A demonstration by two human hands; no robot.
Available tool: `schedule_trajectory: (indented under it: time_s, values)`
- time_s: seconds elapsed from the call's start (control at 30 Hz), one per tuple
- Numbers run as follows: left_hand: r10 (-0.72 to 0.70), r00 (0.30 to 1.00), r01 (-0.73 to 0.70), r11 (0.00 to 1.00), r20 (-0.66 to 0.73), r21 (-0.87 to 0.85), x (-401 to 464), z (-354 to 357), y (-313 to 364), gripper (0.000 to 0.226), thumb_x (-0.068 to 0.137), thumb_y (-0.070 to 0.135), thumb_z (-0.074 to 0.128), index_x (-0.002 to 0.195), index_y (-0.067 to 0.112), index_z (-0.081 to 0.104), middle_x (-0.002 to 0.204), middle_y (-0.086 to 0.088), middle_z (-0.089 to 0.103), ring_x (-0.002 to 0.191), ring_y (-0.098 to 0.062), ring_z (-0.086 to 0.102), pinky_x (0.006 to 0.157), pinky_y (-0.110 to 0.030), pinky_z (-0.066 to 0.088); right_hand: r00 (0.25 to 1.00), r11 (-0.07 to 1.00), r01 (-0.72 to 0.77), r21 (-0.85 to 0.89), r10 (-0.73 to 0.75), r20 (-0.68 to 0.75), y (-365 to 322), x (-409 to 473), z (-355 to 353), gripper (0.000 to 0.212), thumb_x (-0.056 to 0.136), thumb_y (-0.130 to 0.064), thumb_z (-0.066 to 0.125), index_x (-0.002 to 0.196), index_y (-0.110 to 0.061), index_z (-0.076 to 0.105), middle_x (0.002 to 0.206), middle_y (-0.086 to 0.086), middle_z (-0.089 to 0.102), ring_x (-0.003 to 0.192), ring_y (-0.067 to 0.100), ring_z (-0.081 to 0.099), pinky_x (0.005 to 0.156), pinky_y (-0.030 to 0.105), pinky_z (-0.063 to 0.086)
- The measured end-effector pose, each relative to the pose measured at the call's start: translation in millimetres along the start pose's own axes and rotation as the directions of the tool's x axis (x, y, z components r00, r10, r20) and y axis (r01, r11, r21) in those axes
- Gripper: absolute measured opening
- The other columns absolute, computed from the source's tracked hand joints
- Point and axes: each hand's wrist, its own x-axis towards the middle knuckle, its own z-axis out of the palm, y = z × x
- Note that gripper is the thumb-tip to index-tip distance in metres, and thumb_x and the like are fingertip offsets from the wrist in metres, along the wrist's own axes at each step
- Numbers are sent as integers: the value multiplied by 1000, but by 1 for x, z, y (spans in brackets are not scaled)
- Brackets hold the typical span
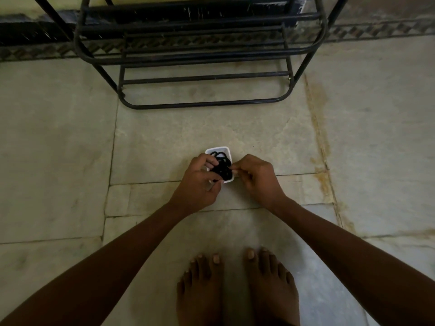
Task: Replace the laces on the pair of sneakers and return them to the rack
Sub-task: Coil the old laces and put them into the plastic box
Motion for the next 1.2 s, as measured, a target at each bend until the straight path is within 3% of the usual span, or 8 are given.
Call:
schedule_trajectory:
  time_s: [0.2,0.33,0.43,0.57,0.7,0.87,1.07,1.2]
  values:
    - [15,999,-15,1000,39,-3,-4,-2,-2,8,80,4,77,86,7,80,121,-15,59,111,-28,59,82,-42,55,994,986,104,-127,-99,49,-7,28,-6,31,82,-14,51,96,-8,78,87,10,73,77,31,62,69,33,49]
    - [15,1000,-15,1000,25,-2,-8,-1,-1,6,81,7,76,86,5,79,127,-18,55,119,-31,55,83,-41,56,973,943,198,-266,-156,172,-1,48,1,14,77,-6,71,88,-10,80,85,7,69,79,31,57,64,32,47]
    - [13,999,-15,999,39,45,-11,1,-2,5,82,8,76,86,5,77,128,-18,55,121,-32,52,84,-44,56,967,911,195,-363,-117,224,-2,56,6,13,75,-12,72,83,-13,81,85,6,61,82,33,54,60,33,41]
    - [-23,1000,22,998,12,62,-11,4,-2,5,85,8,73,86,3,74,127,-17,54,119,-31,53,85,-47,57,919,804,228,-549,8,395,-12,59,10,12,84,-16,67,89,-16,77,90,2,59,98,28,52,74,36,28]
    - [-61,998,61,997,-9,45,-13,6,0,9,87,11,68,86,3,73,127,-11,53,119,-28,53,88,-47,57,917,787,213,-579,44,397,-18,55,10,8,73,-13,74,73,-20,75,68,-6,55,89,26,55,74,40,21]
    - [-71,997,73,995,-30,70,-13,9,0,5,87,7,72,86,2,74,126,-12,54,117,-29,53,91,-46,55,909,770,183,-611,104,404,-23,57,10,9,79,-14,69,79,-22,73,69,-8,48,97,26,53,74,38,11]
    - [-211,972,218,974,-104,58,-13,15,5,6,83,4,76,78,4,73,120,-11,54,86,-17,56,81,-31,54,951,809,78,-582,114,286,-20,57,19,8,72,-9,76,80,-9,74,90,8,56,94,35,54,75,39,26]
    - [-292,950,293,956,-111,-12,-11,13,10,13,82,-1,77,91,6,73,115,-7,53,74,-9,56,78,-9,47,963,857,90,-507,55,264,-13,52,21,13,72,-8,79,84,-8,74,96,11,55,91,35,53,71,36,27]
